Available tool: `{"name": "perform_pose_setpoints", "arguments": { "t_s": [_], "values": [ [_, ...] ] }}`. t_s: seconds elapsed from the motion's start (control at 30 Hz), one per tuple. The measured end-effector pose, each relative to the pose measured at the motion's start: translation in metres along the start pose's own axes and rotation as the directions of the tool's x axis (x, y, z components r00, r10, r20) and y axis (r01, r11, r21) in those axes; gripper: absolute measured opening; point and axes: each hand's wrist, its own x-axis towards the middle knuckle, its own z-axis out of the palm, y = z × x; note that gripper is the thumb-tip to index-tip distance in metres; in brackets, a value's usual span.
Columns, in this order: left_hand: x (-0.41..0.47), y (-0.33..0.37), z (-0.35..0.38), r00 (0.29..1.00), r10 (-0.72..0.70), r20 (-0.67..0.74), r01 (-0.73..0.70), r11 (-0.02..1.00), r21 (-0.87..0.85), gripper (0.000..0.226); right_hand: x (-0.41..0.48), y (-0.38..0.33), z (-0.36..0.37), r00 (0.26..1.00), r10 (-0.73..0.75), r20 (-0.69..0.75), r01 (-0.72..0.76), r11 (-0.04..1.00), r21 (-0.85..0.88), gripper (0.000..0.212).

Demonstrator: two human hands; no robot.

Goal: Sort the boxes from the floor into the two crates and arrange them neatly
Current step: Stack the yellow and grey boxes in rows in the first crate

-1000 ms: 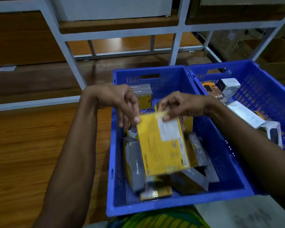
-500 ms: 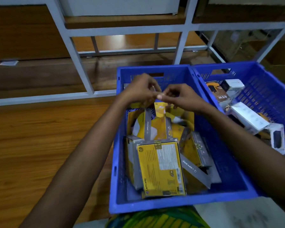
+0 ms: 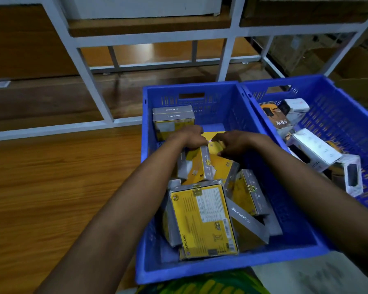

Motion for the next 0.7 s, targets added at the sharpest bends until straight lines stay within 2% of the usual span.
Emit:
{"name": "perform_pose_setpoints", "arguments": {
  "t_s": [0.07,0.1,0.2,0.23,0.3,0.37,0.47,0.57,0.63,0.7],
  "values": [
    [-0.007,-0.008,-0.01,0.991,-0.09,-0.098,0.094,0.994,0.046,0.044,0.002,0.002,0.002,1.0,-0.008,0.001,0.008,1.0,0.005,0.07],
    [-0.013,-0.012,-0.015,0.986,-0.139,-0.091,0.145,0.988,0.061,0.042,0.002,0.003,0.003,1.0,-0.019,-0.006,0.019,1.0,0.006,0.068],
    [-0.029,-0.018,-0.025,0.95,-0.294,0.106,0.288,0.955,0.066,0.048,0.002,0.001,0.001,0.998,-0.051,-0.021,0.052,0.998,0.036,0.062],
    [-0.034,-0.017,-0.027,0.936,-0.329,0.126,0.325,0.944,0.049,0.044,0.001,0.0,0.0,0.998,-0.066,-0.023,0.067,0.997,0.048,0.06],
    [-0.037,-0.016,-0.029,0.934,-0.356,0.019,0.356,0.934,-0.003,0.044,-0.003,-0.004,-0.003,0.994,-0.099,-0.035,0.101,0.993,0.057,0.055],
    [-0.04,-0.018,-0.029,0.925,-0.36,-0.123,0.353,0.932,-0.076,0.058,-0.007,-0.005,-0.004,0.989,-0.133,-0.072,0.138,0.987,0.083,0.048],
    [-0.047,-0.022,-0.041,0.899,-0.369,-0.235,0.327,0.924,-0.199,0.059,-0.008,-0.005,-0.006,0.961,-0.157,-0.229,0.204,0.959,0.196,0.041],
    [-0.061,-0.026,-0.067,0.865,-0.37,-0.338,0.269,0.912,-0.31,0.062,-0.011,-0.01,-0.01,0.885,-0.16,-0.436,0.329,0.88,0.344,0.039],
    [-0.071,-0.029,-0.084,0.862,-0.341,-0.375,0.135,0.868,-0.479,0.066,-0.015,-0.016,-0.012,0.864,-0.132,-0.486,0.403,0.761,0.509,0.043],
    [-0.081,-0.027,-0.096,0.864,-0.266,-0.427,-0.072,0.774,-0.629,0.061,-0.018,-0.022,-0.015,0.874,-0.109,-0.473,0.44,0.59,0.677,0.046]
  ]
}}
